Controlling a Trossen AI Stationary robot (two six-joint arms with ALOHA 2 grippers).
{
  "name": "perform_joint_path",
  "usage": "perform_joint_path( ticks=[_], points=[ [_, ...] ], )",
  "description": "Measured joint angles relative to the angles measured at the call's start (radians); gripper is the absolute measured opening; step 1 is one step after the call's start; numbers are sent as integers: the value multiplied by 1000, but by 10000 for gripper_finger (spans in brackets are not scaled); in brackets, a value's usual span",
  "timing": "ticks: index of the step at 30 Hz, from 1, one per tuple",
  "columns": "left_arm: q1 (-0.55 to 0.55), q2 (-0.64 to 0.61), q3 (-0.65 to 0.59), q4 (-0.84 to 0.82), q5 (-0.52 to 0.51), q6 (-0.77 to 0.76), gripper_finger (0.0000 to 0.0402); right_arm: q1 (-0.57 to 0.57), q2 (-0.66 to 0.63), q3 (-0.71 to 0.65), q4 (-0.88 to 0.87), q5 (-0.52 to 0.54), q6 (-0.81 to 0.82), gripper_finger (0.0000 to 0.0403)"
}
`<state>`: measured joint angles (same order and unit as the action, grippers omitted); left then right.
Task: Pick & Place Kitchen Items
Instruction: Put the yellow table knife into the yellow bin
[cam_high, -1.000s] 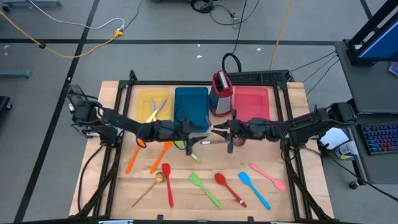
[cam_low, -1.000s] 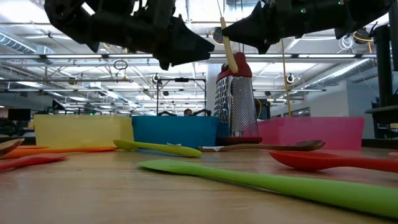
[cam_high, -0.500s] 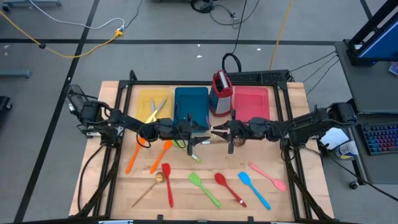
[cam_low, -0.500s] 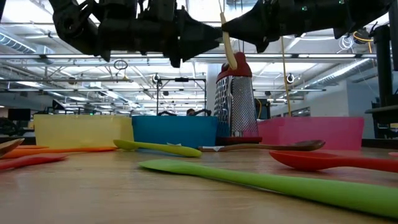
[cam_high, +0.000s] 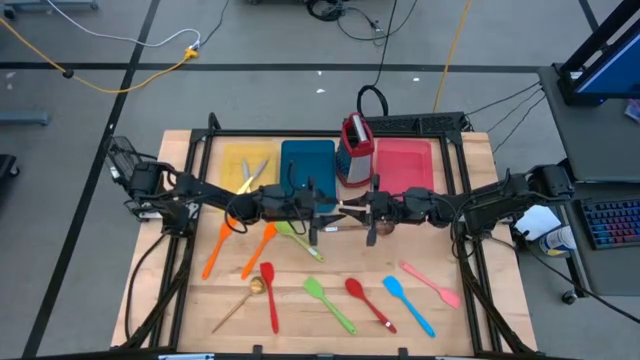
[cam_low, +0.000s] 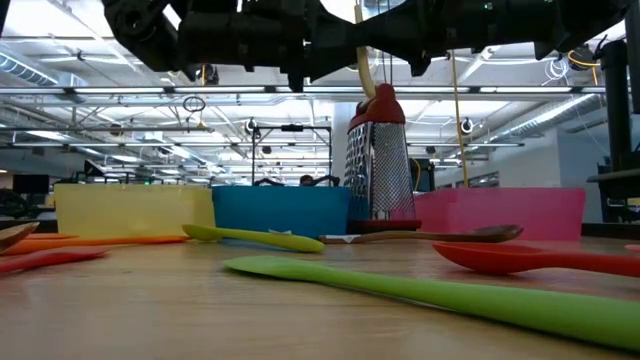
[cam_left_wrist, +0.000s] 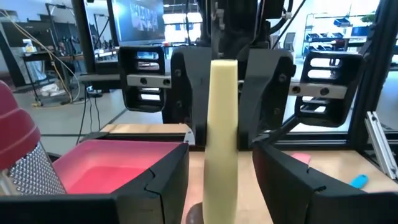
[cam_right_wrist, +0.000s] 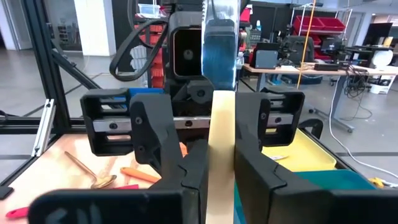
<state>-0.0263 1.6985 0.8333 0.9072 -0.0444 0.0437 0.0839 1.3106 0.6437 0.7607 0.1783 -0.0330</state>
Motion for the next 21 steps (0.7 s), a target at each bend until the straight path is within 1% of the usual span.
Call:
perform_joint_path(
  ticks=[6, 8, 11, 15, 18, 21],
  points=[
    [11, 0, 13, 1, 4, 0, 183, -1, 0, 0, -1, 1, -9, 50],
    [16, 0, 13, -1, 7, 0, 177, -1, 0, 0, 0, 4, -10, 50],
    [21, -2, 14, -21, 15, 0, 152, -5, 0, -1, 0, 2, -10, 50],
    [28, -3, 15, -42, 60, -4, 117, -13, 0, -3, -1, -3, -14, 50],
    [29, -3, 15, -43, 65, -4, 118, -18, 0, -3, -1, -8, -10, 50],
    [28, -3, 15, -48, 66, 4, 145, -18, 0, -3, 0, -4, -14, 50]
  ],
)
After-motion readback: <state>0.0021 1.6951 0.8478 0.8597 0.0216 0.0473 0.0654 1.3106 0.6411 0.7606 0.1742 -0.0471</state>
